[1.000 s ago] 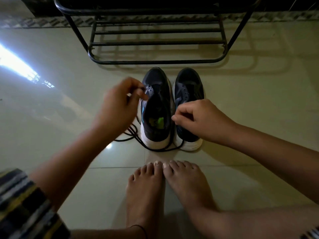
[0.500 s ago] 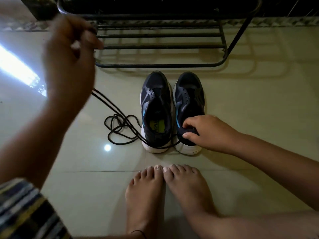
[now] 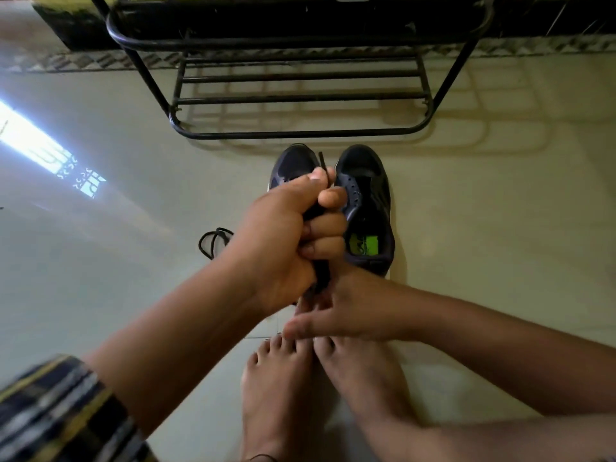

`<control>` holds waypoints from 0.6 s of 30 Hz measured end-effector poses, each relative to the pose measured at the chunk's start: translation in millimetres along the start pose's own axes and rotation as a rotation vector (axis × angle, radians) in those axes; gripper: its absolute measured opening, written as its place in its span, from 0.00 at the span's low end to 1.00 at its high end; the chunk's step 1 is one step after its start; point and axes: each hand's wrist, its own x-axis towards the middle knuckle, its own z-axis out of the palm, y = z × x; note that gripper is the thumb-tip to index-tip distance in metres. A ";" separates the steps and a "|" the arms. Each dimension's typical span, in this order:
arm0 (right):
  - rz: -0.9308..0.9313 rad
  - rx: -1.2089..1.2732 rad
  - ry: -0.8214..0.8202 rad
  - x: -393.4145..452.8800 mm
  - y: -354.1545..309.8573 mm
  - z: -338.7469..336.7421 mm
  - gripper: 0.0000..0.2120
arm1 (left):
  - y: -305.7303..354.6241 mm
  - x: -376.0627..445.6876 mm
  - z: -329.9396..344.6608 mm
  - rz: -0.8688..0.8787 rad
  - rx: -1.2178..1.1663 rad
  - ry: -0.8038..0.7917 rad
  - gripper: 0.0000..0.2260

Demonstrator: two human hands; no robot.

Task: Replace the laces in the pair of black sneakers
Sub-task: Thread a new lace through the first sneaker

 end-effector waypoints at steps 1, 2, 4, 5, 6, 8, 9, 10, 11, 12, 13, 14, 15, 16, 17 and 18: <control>-0.006 0.017 -0.061 -1.6 -0.5 3.4 0.08 | 2.8 0.7 -7.8 -0.018 -0.017 -0.024 0.27; -0.012 -0.028 -0.093 -2.9 2.3 5.2 0.06 | 5.8 -2.3 -11.3 -0.015 -0.085 -0.080 0.25; -0.025 -0.240 -0.056 -5.1 9.9 -2.1 0.07 | 3.3 -2.9 2.3 -0.020 -0.093 -0.086 0.19; -0.016 -0.332 -0.012 -6.4 13.8 -11.6 0.08 | 1.6 -1.3 6.1 -0.047 -0.028 -0.088 0.18; 0.007 -0.381 0.046 -7.3 16.4 -23.6 0.08 | -1.9 -1.9 12.7 -0.056 -0.042 -0.092 0.18; 0.062 -0.410 0.179 -12.7 16.2 -52.3 0.07 | -3.0 -11.5 26.5 -0.044 -0.053 -0.095 0.22; 0.096 -0.412 0.235 -14.3 14.9 -66.2 0.06 | 8.8 -20.6 16.0 0.007 -0.080 -0.098 0.23; 0.125 -0.420 0.282 -15.2 12.6 -78.4 0.05 | -0.1 -13.9 20.7 0.078 -0.089 -0.161 0.24; 0.155 -0.447 0.312 -15.4 10.7 -89.0 0.05 | -14.8 4.4 25.5 0.082 -0.051 -0.116 0.24; 0.193 -0.484 0.327 -15.9 10.0 -98.4 0.05 | -31.5 26.9 13.4 0.051 -0.057 -0.075 0.24; 0.241 -0.522 0.323 -16.7 8.3 -106.4 0.05 | -49.5 55.7 -2.9 0.051 -0.132 -0.025 0.22; 0.300 -0.565 0.297 -17.8 6.2 -113.1 0.06 | -70.1 83.5 -23.0 0.010 -0.159 0.075 0.18; 0.369 -0.625 0.246 -18.8 4.2 -118.4 0.07 | -84.1 107.7 -51.3 -0.016 -0.237 0.138 0.12; 0.444 -0.700 0.173 -18.6 3.9 -122.7 0.08 | -89.9 116.9 -80.4 -0.038 -0.361 0.183 0.08; 0.521 -0.782 0.096 -18.2 4.4 -125.0 0.09 | -88.6 121.4 -103.5 -0.033 -0.417 0.221 0.05; 0.587 -0.866 0.033 -17.0 5.7 -125.2 0.09 | -83.9 118.3 -120.7 -0.011 -0.430 0.225 0.05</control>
